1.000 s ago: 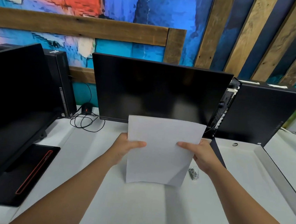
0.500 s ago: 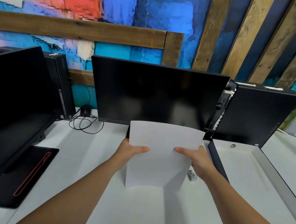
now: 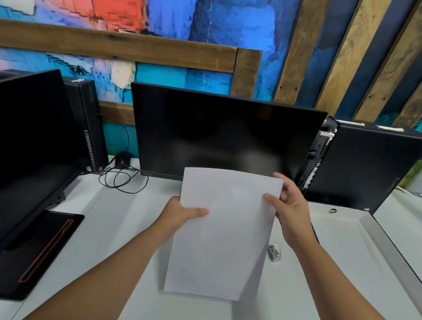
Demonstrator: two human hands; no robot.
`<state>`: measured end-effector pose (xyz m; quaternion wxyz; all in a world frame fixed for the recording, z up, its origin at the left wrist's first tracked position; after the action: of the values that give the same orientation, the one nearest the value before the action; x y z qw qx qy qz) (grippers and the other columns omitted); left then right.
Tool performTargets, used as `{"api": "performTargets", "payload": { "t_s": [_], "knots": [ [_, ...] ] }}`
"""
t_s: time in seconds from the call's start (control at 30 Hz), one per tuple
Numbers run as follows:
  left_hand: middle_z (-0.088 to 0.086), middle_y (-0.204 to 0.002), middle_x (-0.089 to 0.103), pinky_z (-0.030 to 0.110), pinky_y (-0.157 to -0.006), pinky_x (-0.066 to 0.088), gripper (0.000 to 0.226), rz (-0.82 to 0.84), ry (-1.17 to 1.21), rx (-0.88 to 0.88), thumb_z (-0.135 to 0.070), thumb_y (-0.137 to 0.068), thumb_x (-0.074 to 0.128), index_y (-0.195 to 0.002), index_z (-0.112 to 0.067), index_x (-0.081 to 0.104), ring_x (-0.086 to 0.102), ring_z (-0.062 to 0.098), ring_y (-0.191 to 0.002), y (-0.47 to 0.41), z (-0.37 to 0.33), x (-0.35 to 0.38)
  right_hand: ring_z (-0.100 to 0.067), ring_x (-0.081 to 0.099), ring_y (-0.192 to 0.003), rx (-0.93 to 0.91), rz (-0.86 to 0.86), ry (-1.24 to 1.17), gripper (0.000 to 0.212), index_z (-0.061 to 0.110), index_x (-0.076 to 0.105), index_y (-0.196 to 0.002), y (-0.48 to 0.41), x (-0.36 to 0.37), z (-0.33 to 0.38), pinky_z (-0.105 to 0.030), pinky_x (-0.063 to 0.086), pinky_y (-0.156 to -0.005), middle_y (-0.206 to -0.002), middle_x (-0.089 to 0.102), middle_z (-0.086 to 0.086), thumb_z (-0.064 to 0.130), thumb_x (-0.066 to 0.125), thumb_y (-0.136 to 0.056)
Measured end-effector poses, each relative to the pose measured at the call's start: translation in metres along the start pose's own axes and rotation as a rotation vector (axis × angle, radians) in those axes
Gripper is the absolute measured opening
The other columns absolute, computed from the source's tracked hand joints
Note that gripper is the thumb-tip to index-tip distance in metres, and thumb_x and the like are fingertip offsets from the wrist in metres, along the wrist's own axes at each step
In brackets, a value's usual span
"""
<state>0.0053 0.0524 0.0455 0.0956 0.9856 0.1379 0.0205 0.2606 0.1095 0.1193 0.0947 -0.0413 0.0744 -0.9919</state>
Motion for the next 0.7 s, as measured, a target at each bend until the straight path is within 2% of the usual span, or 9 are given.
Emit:
{"api": "performTargets", "payload": {
  "t_s": [0.07,0.17,0.3,0.43,0.5,0.6,0.7],
  "knots": [
    [0.008,-0.098,0.073,0.031,-0.075,0.056,0.036,-0.002,-0.001,-0.006,-0.01,-0.068,0.083,-0.101,-0.009,0.069,0.07,0.024,-0.089,-0.001,0.001,-0.002,-0.012,0.066,-0.102,-0.066,0.013,0.101,0.056,0.035,0.052,-0.129,0.0,0.001,0.01,-0.024,0.054,-0.088,-0.113,0.07,0.002,-0.001,0.059,-0.087],
    [0.009,-0.099,0.073,0.034,-0.078,0.056,0.04,-0.005,-0.006,-0.015,-0.011,-0.066,0.084,-0.103,-0.008,0.069,0.07,0.026,-0.09,-0.002,0.002,-0.003,-0.006,0.063,-0.108,-0.079,0.044,0.213,0.054,0.035,0.052,-0.131,-0.001,0.004,0.012,-0.02,0.052,-0.092,-0.123,0.064,0.007,0.001,0.057,-0.09],
    [0.012,-0.099,0.073,0.035,-0.079,0.056,0.037,0.004,0.011,-0.023,-0.006,-0.067,0.083,-0.102,-0.007,0.069,0.07,0.028,-0.09,-0.001,0.004,-0.002,-0.012,0.065,-0.105,-0.065,0.022,0.257,0.042,0.029,0.061,-0.12,-0.003,0.001,0.007,-0.023,0.054,-0.087,-0.119,0.066,0.004,0.0,0.056,-0.089],
    [0.013,-0.1,0.073,0.039,-0.082,0.056,0.039,0.01,0.021,-0.016,-0.006,-0.067,0.083,-0.104,-0.005,0.069,0.07,0.03,-0.091,-0.001,0.004,-0.002,-0.008,0.066,-0.099,-0.069,0.016,0.235,0.039,0.024,0.061,-0.119,-0.004,0.002,0.009,-0.013,0.052,-0.074,-0.115,0.067,0.003,-0.001,0.056,-0.089],
    [0.011,-0.098,0.073,0.036,-0.079,0.056,0.037,0.001,0.03,-0.001,-0.006,-0.068,0.083,-0.102,-0.006,0.069,0.07,0.028,-0.089,-0.001,0.001,-0.003,-0.003,0.066,-0.097,-0.085,0.01,0.219,0.04,0.023,0.06,-0.121,-0.005,0.004,0.013,-0.012,0.052,-0.074,-0.117,0.066,0.001,-0.002,0.055,-0.09],
    [0.009,-0.094,0.073,0.031,-0.074,0.055,0.029,-0.013,0.045,0.031,-0.005,-0.069,0.082,-0.095,-0.009,0.07,0.07,0.024,-0.084,-0.001,-0.005,-0.002,-0.007,0.065,-0.099,-0.119,0.007,0.194,0.043,0.022,0.058,-0.123,-0.004,0.006,0.02,-0.014,0.052,-0.078,-0.117,0.066,0.0,-0.003,0.055,-0.089],
    [0.009,-0.094,0.073,0.032,-0.077,0.055,0.026,-0.031,0.048,0.052,-0.004,-0.069,0.081,-0.092,-0.009,0.071,0.07,0.024,-0.084,-0.004,-0.008,-0.004,-0.012,0.064,-0.103,-0.152,0.018,0.204,0.043,0.024,0.059,-0.122,-0.004,0.007,0.024,-0.019,0.052,-0.082,-0.12,0.064,-0.003,-0.004,0.054,-0.089]
  ]
}}
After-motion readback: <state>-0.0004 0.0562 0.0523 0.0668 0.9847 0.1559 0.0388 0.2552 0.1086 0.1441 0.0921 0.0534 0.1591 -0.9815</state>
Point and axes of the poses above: each hand's wrist, its own y-axis away from the middle knuckle, its own x-axis out of the palm, z = x × y, the point moved 9 cm from there along -y, towards the middle knuckle
